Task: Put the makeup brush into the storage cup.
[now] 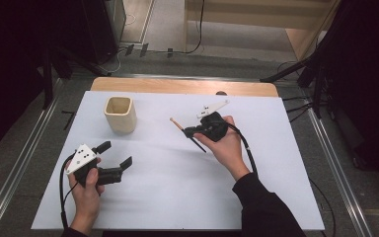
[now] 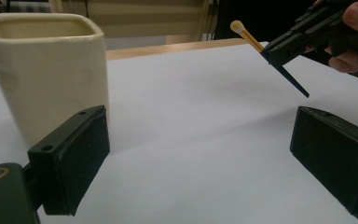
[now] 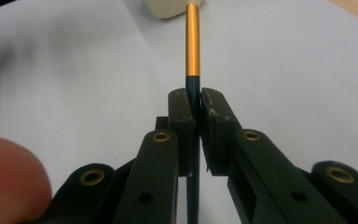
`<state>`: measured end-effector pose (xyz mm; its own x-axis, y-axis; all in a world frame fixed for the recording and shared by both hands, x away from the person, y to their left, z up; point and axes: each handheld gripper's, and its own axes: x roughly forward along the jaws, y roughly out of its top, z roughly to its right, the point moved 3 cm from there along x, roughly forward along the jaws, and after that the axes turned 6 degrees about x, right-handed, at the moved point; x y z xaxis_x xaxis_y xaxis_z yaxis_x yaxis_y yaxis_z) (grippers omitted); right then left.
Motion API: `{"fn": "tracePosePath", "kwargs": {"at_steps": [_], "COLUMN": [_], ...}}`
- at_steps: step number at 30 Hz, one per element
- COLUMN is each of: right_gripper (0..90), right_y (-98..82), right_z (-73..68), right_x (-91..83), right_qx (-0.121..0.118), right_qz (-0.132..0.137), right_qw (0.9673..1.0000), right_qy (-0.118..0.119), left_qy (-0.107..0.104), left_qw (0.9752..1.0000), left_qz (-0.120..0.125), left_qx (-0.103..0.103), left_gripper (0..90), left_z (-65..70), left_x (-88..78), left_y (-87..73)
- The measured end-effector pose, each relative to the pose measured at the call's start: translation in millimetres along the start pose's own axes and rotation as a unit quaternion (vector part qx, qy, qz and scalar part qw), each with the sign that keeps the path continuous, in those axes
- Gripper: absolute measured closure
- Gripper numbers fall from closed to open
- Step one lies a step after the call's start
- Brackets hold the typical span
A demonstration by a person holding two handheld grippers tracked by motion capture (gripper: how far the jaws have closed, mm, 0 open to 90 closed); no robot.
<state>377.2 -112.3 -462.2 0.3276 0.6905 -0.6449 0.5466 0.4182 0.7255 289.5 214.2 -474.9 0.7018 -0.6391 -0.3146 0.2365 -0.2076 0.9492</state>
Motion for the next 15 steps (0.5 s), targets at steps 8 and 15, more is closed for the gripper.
{"fn": "tracePosePath", "kwargs": {"at_steps": [8, 15], "right_gripper": [84.9, 85.0], "right_y": [-12.8, -22.2], "right_z": [-5.1, -10.9], "right_x": [-24.5, -33.2], "right_qx": [0.008, 0.023], "right_qz": [0.064, 0.11], "right_qw": [0.9978, 0.9936], "right_qy": [-0.014, -0.016], "left_qy": [-0.026, -0.048], "left_qw": [0.9995, 0.9983], "left_qz": [-0.008, -0.01], "left_qx": [0.017, 0.031], "left_gripper": [5.3, 5.7], "left_z": [14.0, 32.6], "left_x": [26.4, 55.4], "left_y": [8.2, 17.6]}}
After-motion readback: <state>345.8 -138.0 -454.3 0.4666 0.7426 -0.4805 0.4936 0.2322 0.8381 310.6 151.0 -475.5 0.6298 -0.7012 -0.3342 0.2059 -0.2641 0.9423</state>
